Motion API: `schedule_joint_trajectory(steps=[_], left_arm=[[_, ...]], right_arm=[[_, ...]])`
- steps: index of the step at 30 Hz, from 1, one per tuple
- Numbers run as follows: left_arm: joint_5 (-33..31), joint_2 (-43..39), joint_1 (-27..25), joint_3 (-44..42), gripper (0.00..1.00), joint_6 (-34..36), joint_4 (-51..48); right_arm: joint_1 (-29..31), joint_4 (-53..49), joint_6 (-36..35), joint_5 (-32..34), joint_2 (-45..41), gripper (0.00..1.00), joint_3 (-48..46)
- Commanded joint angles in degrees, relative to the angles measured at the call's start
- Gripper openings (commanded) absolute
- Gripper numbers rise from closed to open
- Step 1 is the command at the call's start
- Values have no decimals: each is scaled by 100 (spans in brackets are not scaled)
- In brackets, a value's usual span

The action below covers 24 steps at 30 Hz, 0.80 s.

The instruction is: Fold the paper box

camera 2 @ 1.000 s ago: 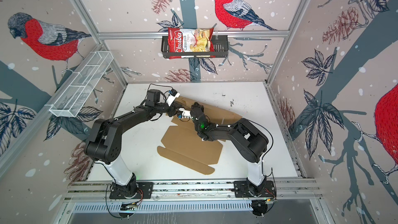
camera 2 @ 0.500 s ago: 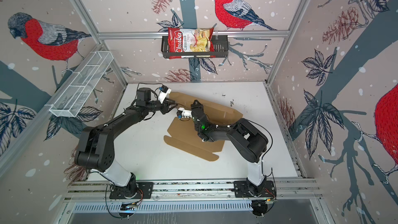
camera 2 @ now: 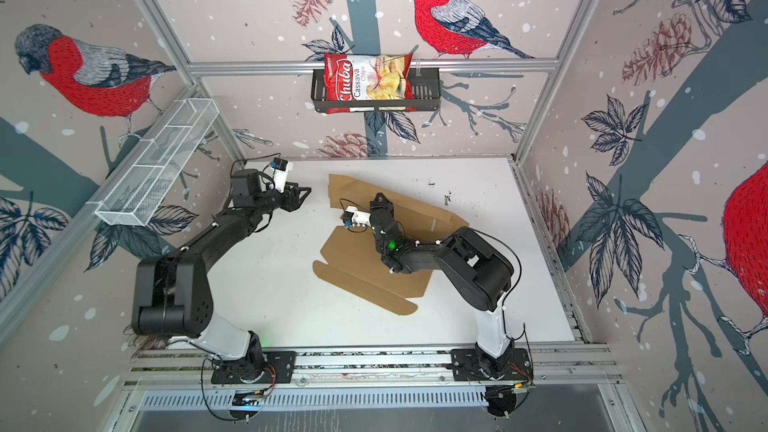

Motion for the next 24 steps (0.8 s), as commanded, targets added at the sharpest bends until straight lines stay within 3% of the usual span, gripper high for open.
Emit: schedule_joint_trajectory(steps=[1,9,13,24], left_arm=[[402,688,105,631,59,697,-662],[1406,1826,-136,1867,64,1684,-1560],[1542,2043,-220,2058,63,2066,-1925],[1554,2482,-465,2248,58,2055,-1505]], right_arm=[[-6,-566,141,-277,-64,0,-64],[-89,-634,213,-406,-172,0,-91],[-98,-654,231,-439,-205,0,-84],[-89,-625,239,-497,-228,0,-114]])
